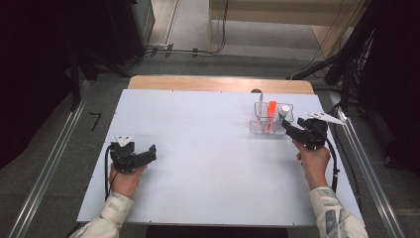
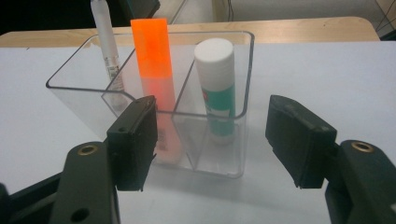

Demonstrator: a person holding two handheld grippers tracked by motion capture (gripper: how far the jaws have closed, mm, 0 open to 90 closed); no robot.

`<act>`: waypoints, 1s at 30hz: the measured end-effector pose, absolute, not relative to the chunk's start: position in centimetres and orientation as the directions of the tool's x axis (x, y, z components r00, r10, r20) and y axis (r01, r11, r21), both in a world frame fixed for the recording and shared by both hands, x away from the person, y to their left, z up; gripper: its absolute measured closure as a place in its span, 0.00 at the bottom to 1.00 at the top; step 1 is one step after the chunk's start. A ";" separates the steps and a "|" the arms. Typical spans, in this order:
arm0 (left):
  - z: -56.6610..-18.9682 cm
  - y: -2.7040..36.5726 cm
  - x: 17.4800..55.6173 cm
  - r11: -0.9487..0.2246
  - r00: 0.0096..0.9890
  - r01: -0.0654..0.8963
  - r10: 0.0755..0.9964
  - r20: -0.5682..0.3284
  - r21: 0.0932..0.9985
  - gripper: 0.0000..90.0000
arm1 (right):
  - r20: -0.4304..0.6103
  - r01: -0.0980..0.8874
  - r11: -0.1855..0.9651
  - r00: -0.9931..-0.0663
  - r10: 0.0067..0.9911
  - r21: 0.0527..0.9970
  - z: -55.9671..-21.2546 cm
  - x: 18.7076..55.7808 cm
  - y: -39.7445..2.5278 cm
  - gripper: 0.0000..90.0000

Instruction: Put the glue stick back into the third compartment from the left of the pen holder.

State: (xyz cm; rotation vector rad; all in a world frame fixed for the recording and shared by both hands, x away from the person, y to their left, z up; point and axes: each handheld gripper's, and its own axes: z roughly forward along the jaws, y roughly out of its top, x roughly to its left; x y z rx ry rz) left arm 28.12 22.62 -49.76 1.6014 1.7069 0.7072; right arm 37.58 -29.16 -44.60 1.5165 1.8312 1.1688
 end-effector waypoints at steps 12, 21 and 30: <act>-49.7 22.6 28.1 0.095 -0.005 0.618 0.993 -0.118 0.780 0.10 | 0.162 0.558 0.024 -0.282 0.946 0.830 -45.2 36.7 -29.1 0.30; -49.7 22.7 28.1 0.094 -0.002 0.617 0.993 -0.118 0.782 0.10 | 0.163 0.575 0.035 -0.288 0.944 0.818 -45.6 35.9 -29.5 0.26; -49.6 22.7 28.0 0.095 -0.001 0.615 0.993 -0.120 0.783 0.10 | 0.152 0.582 0.049 -0.292 0.944 0.812 -45.9 34.8 -29.5 0.26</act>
